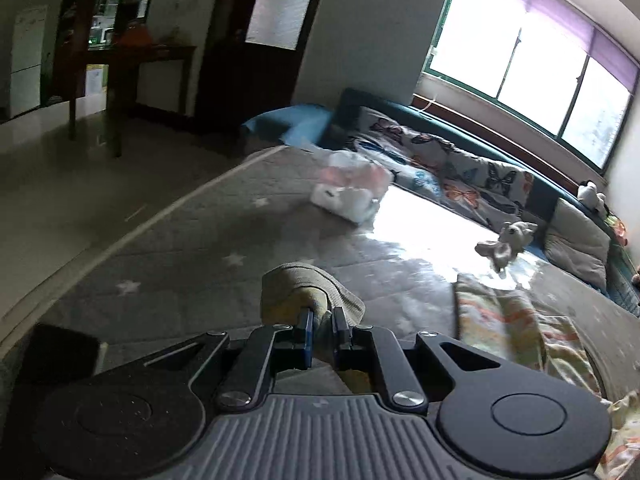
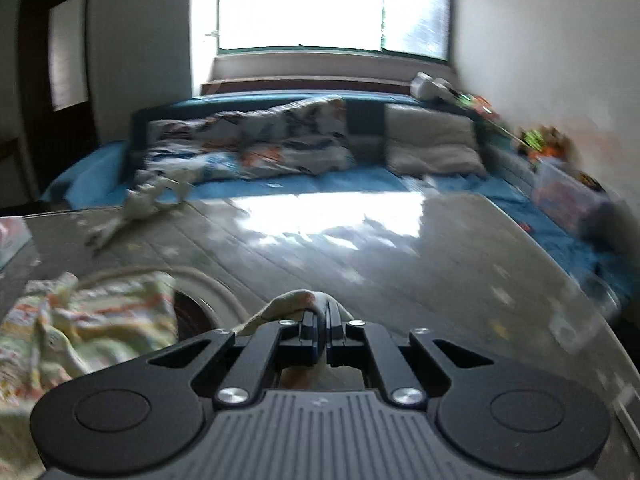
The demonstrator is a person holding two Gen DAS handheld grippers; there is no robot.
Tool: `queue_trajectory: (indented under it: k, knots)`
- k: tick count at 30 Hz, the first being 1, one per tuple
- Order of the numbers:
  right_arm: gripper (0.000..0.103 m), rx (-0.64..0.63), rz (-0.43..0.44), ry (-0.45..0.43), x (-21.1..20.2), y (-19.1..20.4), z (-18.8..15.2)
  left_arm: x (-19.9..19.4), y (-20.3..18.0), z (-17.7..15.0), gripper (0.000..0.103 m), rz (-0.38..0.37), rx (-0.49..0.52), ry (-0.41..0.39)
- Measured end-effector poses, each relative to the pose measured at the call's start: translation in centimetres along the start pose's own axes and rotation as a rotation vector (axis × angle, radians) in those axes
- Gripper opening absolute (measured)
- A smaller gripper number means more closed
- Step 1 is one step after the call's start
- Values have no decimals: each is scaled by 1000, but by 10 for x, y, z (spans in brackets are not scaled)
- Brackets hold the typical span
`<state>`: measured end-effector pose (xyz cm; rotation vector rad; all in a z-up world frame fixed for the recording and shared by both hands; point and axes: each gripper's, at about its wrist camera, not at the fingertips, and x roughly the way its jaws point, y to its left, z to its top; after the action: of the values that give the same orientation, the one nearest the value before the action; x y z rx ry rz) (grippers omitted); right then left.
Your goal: Fold clothes
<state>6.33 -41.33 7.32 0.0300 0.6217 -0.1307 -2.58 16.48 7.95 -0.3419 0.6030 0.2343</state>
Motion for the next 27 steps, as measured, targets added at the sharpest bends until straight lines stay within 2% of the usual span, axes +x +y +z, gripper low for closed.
queue_trajectory:
  k: [3,5,6,8,10,13,14,15,18,22,24,27]
  knots:
    - [5,63,-27,53,-9,-24,-27,-6,9,-7,9,27,7,9]
    - [12,99,-36,94,-13,-36,-47,-10,14,-12,10,42,12,21]
    - [18,113,-36,120,-13,-41,-56,-11,17,-15,9,46,15,31]
    - [19,121,-27,152,-17,-47,-70,-11,20,-19,10,56,24,62]
    - [26,120,-13,173,-22,-51,-81,-12,22,-20,10,60,28,74]
    - [41,87,15,189,-32,-49,-89,-15,23,-20,18,64,43,81]
    - [43,82,21,190,-34,-47,-89,-15,23,-19,22,68,48,80]
    - [46,79,28,191,-36,-45,-88,-16,22,-19,33,77,56,79]
    - [56,49,43,192,-39,-37,-87,-20,20,-16,53,109,86,59]
    - [72,-62,19,170,-30,-12,-85,-26,19,-10,61,126,87,28]
    - [73,-98,10,176,-18,-4,-83,-29,17,-6,67,132,85,9]
    - [73,-154,-45,177,0,-1,-80,-28,11,-3,70,129,103,7]
